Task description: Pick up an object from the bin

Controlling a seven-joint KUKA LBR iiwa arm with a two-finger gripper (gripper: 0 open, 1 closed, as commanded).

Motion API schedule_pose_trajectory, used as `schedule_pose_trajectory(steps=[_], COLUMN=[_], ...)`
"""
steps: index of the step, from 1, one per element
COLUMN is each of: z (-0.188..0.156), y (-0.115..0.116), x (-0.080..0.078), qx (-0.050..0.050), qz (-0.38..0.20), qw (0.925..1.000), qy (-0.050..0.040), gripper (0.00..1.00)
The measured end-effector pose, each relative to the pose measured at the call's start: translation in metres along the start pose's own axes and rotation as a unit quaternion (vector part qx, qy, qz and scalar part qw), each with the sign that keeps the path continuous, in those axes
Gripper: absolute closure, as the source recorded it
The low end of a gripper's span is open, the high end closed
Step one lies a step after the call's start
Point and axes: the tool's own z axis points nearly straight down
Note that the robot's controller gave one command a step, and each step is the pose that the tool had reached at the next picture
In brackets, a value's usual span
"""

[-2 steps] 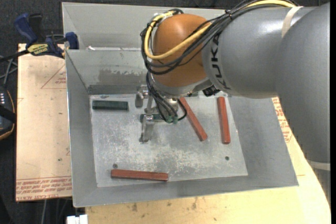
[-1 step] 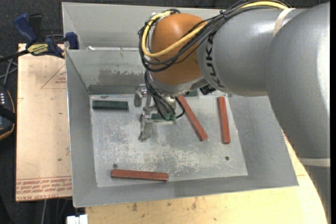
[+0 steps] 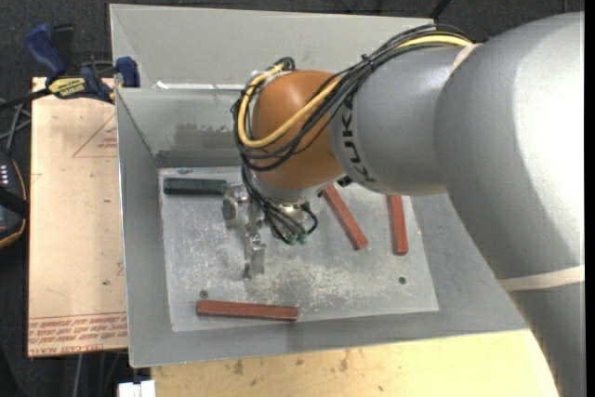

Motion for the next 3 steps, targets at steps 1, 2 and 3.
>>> schedule_pose_trajectory(steps=[1,2,3], z=[-0.017,-0.036,0.005], y=[-0.033,-0.035,-0.033], x=[-0.008,-0.035,-0.049], qx=[-0.001,0.002,-0.001], qz=[-0.027,-0.035,-0.085], qw=[0.9996,0.9994,0.9964], qy=[0.0088,-0.0056,-0.0002], gripper=[0.00,0.00,0.00])
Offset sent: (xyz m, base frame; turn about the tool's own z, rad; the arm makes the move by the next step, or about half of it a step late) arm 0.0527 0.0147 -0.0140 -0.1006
